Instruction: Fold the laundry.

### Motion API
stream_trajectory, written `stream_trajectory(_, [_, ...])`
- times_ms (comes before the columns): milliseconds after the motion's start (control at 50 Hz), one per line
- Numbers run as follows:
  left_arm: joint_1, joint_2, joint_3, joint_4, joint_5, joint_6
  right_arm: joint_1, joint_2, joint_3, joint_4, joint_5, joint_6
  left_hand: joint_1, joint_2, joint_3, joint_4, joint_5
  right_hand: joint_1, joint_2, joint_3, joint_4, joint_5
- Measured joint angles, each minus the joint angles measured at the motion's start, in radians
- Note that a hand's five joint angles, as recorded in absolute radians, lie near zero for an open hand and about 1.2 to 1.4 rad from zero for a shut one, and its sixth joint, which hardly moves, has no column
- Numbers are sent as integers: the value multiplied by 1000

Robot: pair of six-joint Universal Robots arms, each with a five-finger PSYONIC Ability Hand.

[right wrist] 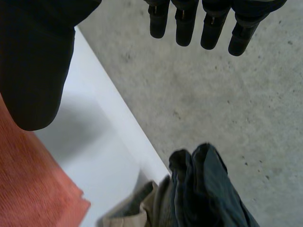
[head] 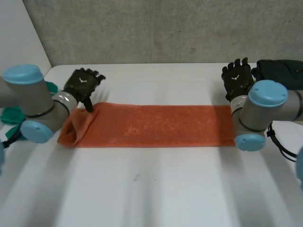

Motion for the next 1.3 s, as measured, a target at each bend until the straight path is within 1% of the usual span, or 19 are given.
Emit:
stream_trajectory(160, [23, 258, -240, -13, 16, -55, 4, -232, 217, 79, -109, 89, 0, -2, 0, 0, 0, 0, 0, 0, 0, 0])
stream_trajectory(180, [23, 258, -240, -13, 16, -55, 4, -232, 217, 79, -109, 89, 0, -2, 0, 0, 0, 0, 0, 0, 0, 0])
stream_trajectory(200, [28, 295, -282, -20, 23, -62, 4, -254, 239, 90, -120, 94, 0, -2, 0, 0, 0, 0, 0, 0, 0, 0])
stream_trajectory(220, [34, 331, -326, -28, 32, -68, 2, -309, 296, 118, -145, 106, 0, -2, 0, 0, 0, 0, 0, 0, 0, 0])
stream_trajectory(300, [51, 391, -444, -45, 50, -72, -10, -394, 394, 165, -183, 131, 0, -2, 0, 0, 0, 0, 0, 0, 0, 0])
stream_trajectory(360, [59, 387, -500, -41, 52, -68, -22, -426, 442, 185, -200, 145, 0, -2, 0, 0, 0, 0, 0, 0, 0, 0])
stream_trajectory(500, [63, 303, -531, 21, 20, -63, -45, -435, 485, 198, -214, 153, 0, -2, 0, 0, 0, 0, 0, 0, 0, 0])
stream_trajectory(600, [70, 199, -479, 130, -38, -55, -57, -425, 508, 196, -214, 155, 0, -2, 0, 0, 0, 0, 0, 0, 0, 0])
stream_trajectory(660, [89, 142, -414, 185, -95, -32, -64, -427, 525, 194, -214, 156, 0, -2, 0, 0, 0, 0, 0, 0, 0, 0])
stream_trajectory(740, [127, 96, -333, 205, -162, 9, -77, -438, 549, 194, -222, 157, 0, -2, 0, 0, 0, 0, 0, 0, 0, 0])
stream_trajectory(800, [155, 77, -289, 181, -184, 34, -90, -449, 562, 197, -233, 157, 0, -2, 0, 0, 0, 0, 0, 0, 0, 0])
stream_trajectory(880, [185, 76, -261, 110, -171, 55, -114, -466, 572, 208, -253, 156, 0, -2, 0, 0, 0, 0, 0, 0, 0, 0])
stream_trajectory(1000, [191, 141, -307, 30, -85, 54, -143, -481, 570, 253, -292, 159, 0, -2, 0, 0, 0, 0, 0, 0, 0, 0])
stream_trajectory(1060, [182, 194, -352, 28, -51, 39, -155, -482, 565, 284, -314, 166, 0, -2, 0, 0, 0, 0, 0, 0, 0, 0])
stream_trajectory(1120, [174, 230, -382, 37, -37, 24, -162, -481, 560, 307, -327, 174, 0, -2, 0, 0, 0, 0, 0, 0, 0, 0])
stream_trajectory(1140, [168, 261, -406, 47, -29, 9, -174, -476, 551, 344, -344, 189, 0, -2, 0, 0, 0, 0, 0, 0, 0, 0])
stream_trajectory(1200, [158, 312, -447, 62, -23, -24, -193, -465, 537, 402, -366, 213, 0, -2, 0, 0, 0, 34, 57, 59, 57, 53])
stream_trajectory(1220, [153, 335, -466, 68, -21, -41, -201, -459, 532, 422, -375, 221, 0, -2, 0, 0, 0, 81, 106, 107, 104, 100])
stream_trajectory(1300, [141, 392, -515, 83, -16, -84, -223, -435, 523, 451, -395, 235, 0, -2, 0, 0, 0, 131, 144, 152, 152, 150])
